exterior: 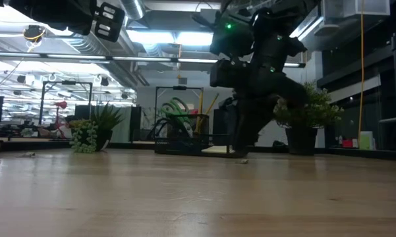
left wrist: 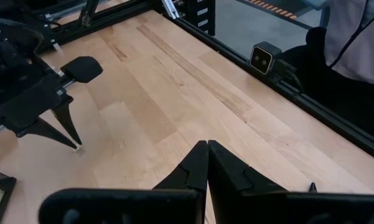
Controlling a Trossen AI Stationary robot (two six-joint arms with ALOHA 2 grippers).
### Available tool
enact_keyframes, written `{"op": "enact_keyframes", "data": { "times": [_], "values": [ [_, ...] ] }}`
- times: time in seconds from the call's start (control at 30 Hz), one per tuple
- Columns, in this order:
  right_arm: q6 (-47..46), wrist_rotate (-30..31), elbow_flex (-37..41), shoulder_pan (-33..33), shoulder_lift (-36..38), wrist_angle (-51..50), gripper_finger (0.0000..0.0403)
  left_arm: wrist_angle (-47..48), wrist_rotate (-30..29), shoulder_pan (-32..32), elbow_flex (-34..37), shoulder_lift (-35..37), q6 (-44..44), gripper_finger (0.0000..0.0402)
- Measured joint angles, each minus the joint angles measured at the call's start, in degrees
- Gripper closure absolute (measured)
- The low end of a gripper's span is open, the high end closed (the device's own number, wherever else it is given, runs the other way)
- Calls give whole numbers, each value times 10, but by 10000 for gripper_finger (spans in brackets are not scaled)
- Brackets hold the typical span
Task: Pick and place office supplies into organizer
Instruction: Put the right binder clip into the desk organizer
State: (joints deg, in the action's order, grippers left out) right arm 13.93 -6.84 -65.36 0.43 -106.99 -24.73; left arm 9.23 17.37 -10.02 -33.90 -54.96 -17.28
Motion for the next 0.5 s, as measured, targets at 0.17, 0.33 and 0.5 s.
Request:
{"op": "enact_keyframes", "data": {
  "times": [0.17, 0.33, 0.5],
  "values": [
    [-2, -1, 0, 0, 0, -18, 385, 0, 0, 0, 0, 0, 0, 399],
    [-1, -1, 0, 0, 1, -34, 370, 0, 0, 0, 0, 0, 0, 398],
    [-13, -1, 0, 0, 1, -39, 318, 0, 0, 0, 0, 0, 0, 397]
  ]
}}
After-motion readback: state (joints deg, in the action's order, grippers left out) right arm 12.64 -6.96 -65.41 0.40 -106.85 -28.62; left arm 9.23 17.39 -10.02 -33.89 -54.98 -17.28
